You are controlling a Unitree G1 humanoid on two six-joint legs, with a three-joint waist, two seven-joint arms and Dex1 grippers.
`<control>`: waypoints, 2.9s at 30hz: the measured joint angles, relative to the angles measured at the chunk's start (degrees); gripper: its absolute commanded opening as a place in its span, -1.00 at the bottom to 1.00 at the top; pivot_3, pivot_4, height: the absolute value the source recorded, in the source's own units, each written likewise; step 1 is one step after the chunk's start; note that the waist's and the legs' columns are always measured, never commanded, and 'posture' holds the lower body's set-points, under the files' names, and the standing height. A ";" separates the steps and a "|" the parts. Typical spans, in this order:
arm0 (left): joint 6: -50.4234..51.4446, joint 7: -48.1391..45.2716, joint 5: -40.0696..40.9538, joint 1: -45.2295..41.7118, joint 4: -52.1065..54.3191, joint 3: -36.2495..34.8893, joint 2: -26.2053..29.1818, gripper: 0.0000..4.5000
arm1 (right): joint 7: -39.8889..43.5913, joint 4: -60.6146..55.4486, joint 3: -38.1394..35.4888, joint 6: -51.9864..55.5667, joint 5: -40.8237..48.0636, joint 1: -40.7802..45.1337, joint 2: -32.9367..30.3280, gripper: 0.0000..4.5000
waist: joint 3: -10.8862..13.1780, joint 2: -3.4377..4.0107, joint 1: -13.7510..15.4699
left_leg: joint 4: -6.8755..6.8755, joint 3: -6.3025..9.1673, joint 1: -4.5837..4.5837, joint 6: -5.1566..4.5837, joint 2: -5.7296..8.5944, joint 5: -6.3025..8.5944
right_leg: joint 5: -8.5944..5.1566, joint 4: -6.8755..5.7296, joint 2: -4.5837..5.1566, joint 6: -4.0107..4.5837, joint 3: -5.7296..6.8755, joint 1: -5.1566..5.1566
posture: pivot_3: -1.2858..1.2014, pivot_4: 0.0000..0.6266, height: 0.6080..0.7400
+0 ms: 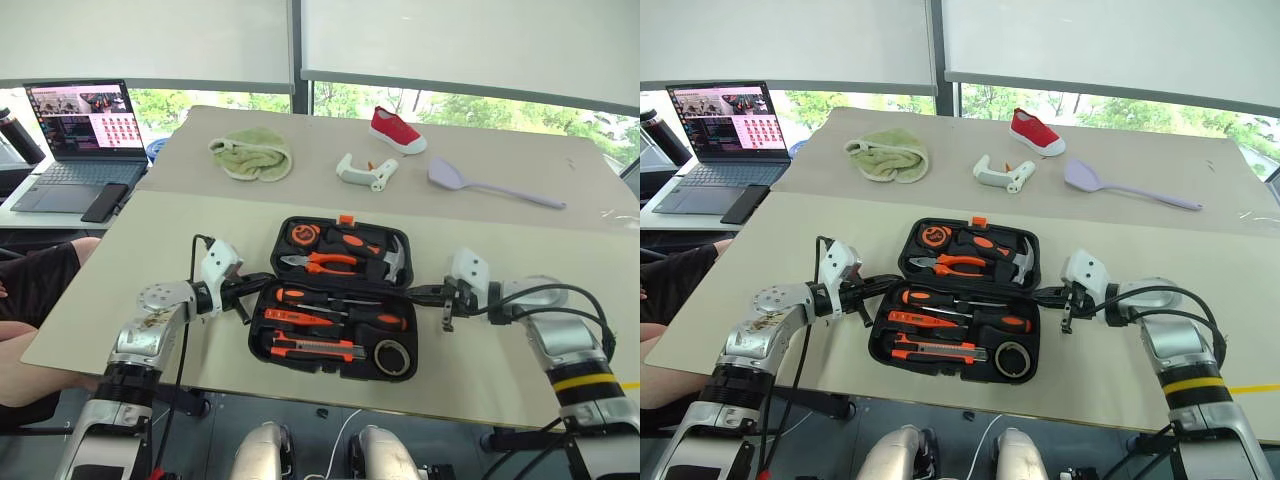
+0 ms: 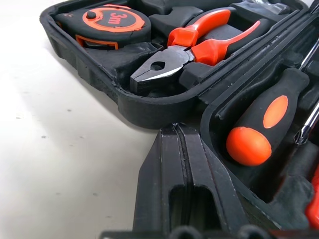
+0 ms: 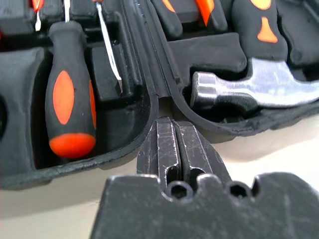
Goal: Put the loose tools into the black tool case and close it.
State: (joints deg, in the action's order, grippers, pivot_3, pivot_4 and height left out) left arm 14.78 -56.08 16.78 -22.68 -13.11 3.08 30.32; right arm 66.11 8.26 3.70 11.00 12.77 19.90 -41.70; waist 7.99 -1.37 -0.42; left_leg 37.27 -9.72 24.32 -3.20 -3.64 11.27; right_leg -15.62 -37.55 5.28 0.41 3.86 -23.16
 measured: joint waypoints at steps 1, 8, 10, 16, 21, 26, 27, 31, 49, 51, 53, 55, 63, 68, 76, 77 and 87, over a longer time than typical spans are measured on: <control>0.06 -0.28 -0.01 0.01 0.01 0.24 -0.27 -1.00 | -0.34 -1.40 -0.55 0.67 0.04 -1.13 -0.48 -0.99 | 0.00 0.00 0.14 | 0.01 0.01 -0.01 -0.02 0.01 0.01 | -0.01 0.00 0.01 -0.02 0.00 0.02 | 0.03 -0.52 0.95; 4.11 0.55 1.04 0.01 1.88 -0.48 -0.95 -0.77 | -0.65 -3.07 -4.40 -0.60 1.27 -6.12 -1.97 -0.87 | 0.01 -0.02 0.45 | 0.07 0.02 0.02 -0.08 0.06 0.04 | -0.04 -0.03 0.02 -0.07 -0.03 0.01 | 0.03 -0.52 0.95; 7.39 1.77 1.78 0.02 3.88 -2.12 0.01 -0.54 | 0.83 -5.56 -7.74 3.84 6.77 -7.39 -2.99 -0.66 | 0.03 -0.05 0.45 | 0.08 0.07 0.02 -0.08 0.03 0.04 | -0.04 -0.06 0.00 -0.07 -0.02 0.01 | 0.03 -0.52 0.95; 18.89 3.11 1.39 -0.61 7.33 -4.37 10.72 0.44 | -4.00 -10.25 -13.61 19.98 12.72 -6.34 -8.44 0.27 | 0.05 -0.05 -0.32 | 0.04 0.14 -0.03 -0.27 -0.02 0.16 | -0.03 -0.14 0.05 -0.04 -0.08 -0.02 | 0.03 -0.52 0.95; 31.10 2.42 4.30 -9.32 6.37 -4.79 12.94 1.00 | -9.98 -13.95 -11.14 40.12 14.56 3.12 -12.48 0.96 | 0.06 -0.05 -0.23 | 0.08 0.17 0.02 -0.30 0.01 0.18 | -0.03 -0.12 0.04 -0.03 -0.04 -0.05 | 0.03 -0.52 0.95; 41.99 3.09 4.32 -18.62 2.74 -1.22 11.58 1.00 | -12.03 -11.76 1.24 57.75 14.25 15.86 -13.09 0.96 | 0.06 -0.05 -0.26 | 0.12 0.13 0.11 -0.29 0.06 0.17 | -0.04 -0.13 0.02 -0.04 -0.07 -0.12 | 0.03 -0.52 0.95; 43.03 4.14 4.07 -20.34 1.32 -0.71 9.91 1.00 | -12.55 -10.49 4.25 59.58 13.29 18.48 -12.27 0.96 | 0.07 -0.06 -0.27 | 0.14 0.13 0.17 -0.29 0.07 0.17 | -0.04 -0.13 0.02 -0.04 -0.07 -0.17 | 0.03 -0.52 0.95; 42.74 8.28 2.23 -24.63 -3.81 1.83 2.97 1.00 | -15.65 -3.48 7.01 62.44 12.21 26.50 -5.16 0.96 | 0.07 -0.07 -0.23 | 0.59 0.12 0.75 -0.21 0.09 0.12 | -0.05 -0.46 -0.02 -0.09 -0.05 -0.63 | 0.03 -0.52 0.95; 40.38 13.60 -1.27 -30.21 -14.07 2.88 -3.50 0.31 | -23.17 5.88 9.86 67.35 8.16 30.49 0.17 0.31 | 0.08 -0.08 -0.30 | 0.70 0.02 1.15 -0.21 0.17 0.08 | -0.01 -0.57 0.01 -0.17 -0.07 -1.05 | 0.03 -0.52 0.95; 40.53 13.24 -1.40 -30.32 -14.37 3.51 -3.69 0.05 | -23.50 5.94 9.58 67.22 8.23 30.48 0.75 0.03 | 0.08 -0.08 -0.32 | 0.70 0.02 1.14 -0.19 0.17 0.07 | -0.01 -0.59 0.00 -0.17 -0.07 -1.05 | 0.03 -0.52 0.95; 40.91 12.13 -1.23 -30.35 -14.18 3.92 -3.73 -0.32 | -23.62 6.09 9.27 67.23 8.28 30.49 0.78 -0.31 | 0.08 -0.08 -0.28 | 0.70 0.02 1.11 -0.19 0.17 0.07 | -0.01 -0.57 0.02 -0.17 -0.06 -1.00 | 0.03 -0.52 0.95; 41.32 11.66 -0.94 -30.35 -14.11 3.84 -3.79 -0.63 | -23.51 6.15 9.23 67.41 8.46 30.49 1.15 -0.61 | 0.07 -0.08 -0.17 | 0.77 0.03 1.09 -0.20 0.18 0.08 | 0.00 -0.57 0.04 -0.20 -0.04 -0.93 | 0.03 -0.52 0.95; 41.74 14.92 1.88 -30.80 -19.79 -4.20 -6.64 -1.00 | -24.03 7.44 4.13 65.56 8.96 28.48 3.02 -1.00 | 0.05 -0.09 -0.28 | 0.83 0.07 0.91 -0.42 0.18 -0.12 | 0.34 -0.57 0.12 -0.29 -0.07 -0.75 | 0.03 -0.52 0.95; 36.89 16.36 5.13 -27.73 -18.91 -10.56 -8.41 -1.00 | -23.20 1.65 -0.15 53.99 9.40 21.17 3.20 -1.00 | 0.07 -0.09 -0.33 | 0.79 0.03 1.01 -0.38 0.18 -0.19 | 0.40 -0.60 0.12 -0.28 -0.14 -0.94 | 0.03 -0.52 0.95; 17.74 13.82 11.41 -12.13 -0.04 -16.84 -12.06 -1.00 | -22.98 -13.43 -2.11 3.00 -3.06 -0.46 -1.34 -1.00 | 0.14 -0.12 -0.19 | 0.67 -0.03 1.15 -0.28 0.24 -0.25 | 0.35 -0.45 0.08 -0.34 -0.13 -1.01 | 0.03 -0.52 0.95; 14.25 13.17 11.03 -9.28 2.96 -16.58 -12.08 -1.00 | -23.74 -14.02 -2.11 -4.88 -5.46 -3.59 -1.87 -1.00 | 0.14 -0.12 -0.20 | 0.66 -0.03 1.12 -0.28 0.24 -0.25 | 0.33 -0.42 0.08 -0.37 -0.14 -0.98 | 0.03 -0.52 0.95; -30.22 -0.40 -1.47 13.97 8.96 -12.46 -4.52 -0.57 | -43.67 -7.31 -2.17 -52.55 -33.91 -18.67 -5.03 -0.53 | 0.09 -0.09 -0.41 | 0.61 -0.08 0.77 -0.24 0.21 -0.21 | 0.26 -0.44 0.16 -0.31 -0.18 -0.78 | 0.03 -0.52 0.95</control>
State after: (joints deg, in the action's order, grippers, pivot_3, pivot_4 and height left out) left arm -15.44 -56.48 15.32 -8.71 -4.14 -9.38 25.79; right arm 22.43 0.95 1.53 -41.55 -21.14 1.23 -46.73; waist 8.08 -1.46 -0.82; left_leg 37.87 -9.80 25.09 -3.45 -3.43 11.06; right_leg -15.37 -37.98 5.44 0.10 3.68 -23.93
